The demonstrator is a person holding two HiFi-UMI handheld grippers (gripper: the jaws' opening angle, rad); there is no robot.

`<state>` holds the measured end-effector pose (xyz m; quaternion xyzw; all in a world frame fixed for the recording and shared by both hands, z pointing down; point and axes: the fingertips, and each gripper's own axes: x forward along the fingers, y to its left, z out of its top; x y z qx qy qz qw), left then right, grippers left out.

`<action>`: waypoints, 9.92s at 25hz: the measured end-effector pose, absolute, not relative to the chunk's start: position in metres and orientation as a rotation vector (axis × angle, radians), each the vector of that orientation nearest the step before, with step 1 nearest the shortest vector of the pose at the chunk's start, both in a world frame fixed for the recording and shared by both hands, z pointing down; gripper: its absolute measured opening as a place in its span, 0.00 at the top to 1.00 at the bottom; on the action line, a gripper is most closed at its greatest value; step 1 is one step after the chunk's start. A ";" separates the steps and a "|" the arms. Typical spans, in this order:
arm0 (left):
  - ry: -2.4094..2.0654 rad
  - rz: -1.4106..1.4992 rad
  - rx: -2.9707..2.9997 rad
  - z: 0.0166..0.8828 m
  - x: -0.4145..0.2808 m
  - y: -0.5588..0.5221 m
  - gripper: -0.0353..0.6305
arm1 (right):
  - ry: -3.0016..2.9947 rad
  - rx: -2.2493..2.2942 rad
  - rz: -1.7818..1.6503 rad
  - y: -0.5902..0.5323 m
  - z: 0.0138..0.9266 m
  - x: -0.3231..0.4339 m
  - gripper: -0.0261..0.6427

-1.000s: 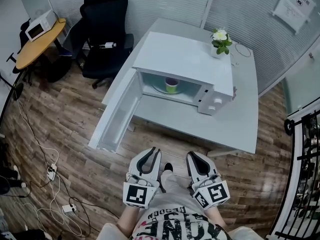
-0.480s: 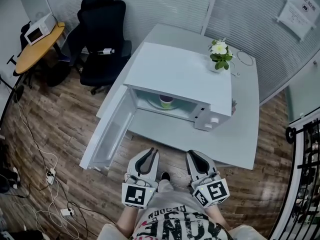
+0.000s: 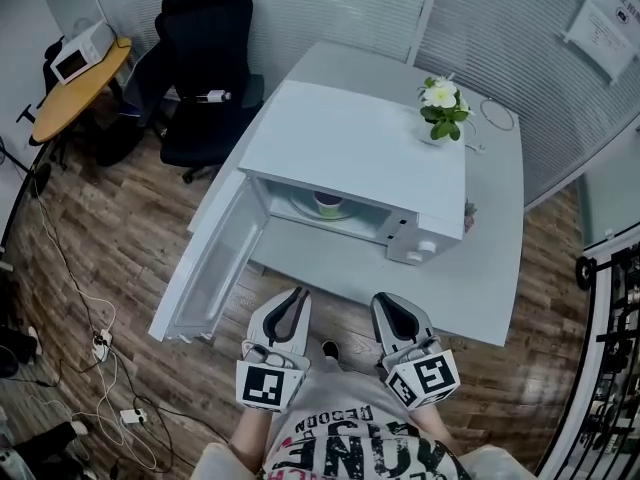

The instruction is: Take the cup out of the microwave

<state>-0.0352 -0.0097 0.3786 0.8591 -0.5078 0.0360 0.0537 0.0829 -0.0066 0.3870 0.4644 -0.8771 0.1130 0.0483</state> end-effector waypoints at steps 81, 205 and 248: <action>-1.344 0.395 2.860 0.395 -0.039 -0.183 0.88 | -2.536 1.627 0.525 -0.162 0.403 0.072 0.92; -0.706 1.568 3.213 0.472 -0.006 -0.145 0.90 | -2.467 1.794 0.645 -0.105 0.426 0.065 0.92; -1.069 1.567 3.035 0.448 -0.007 -0.059 0.90 | -2.655 1.484 0.559 -0.050 0.410 0.078 0.92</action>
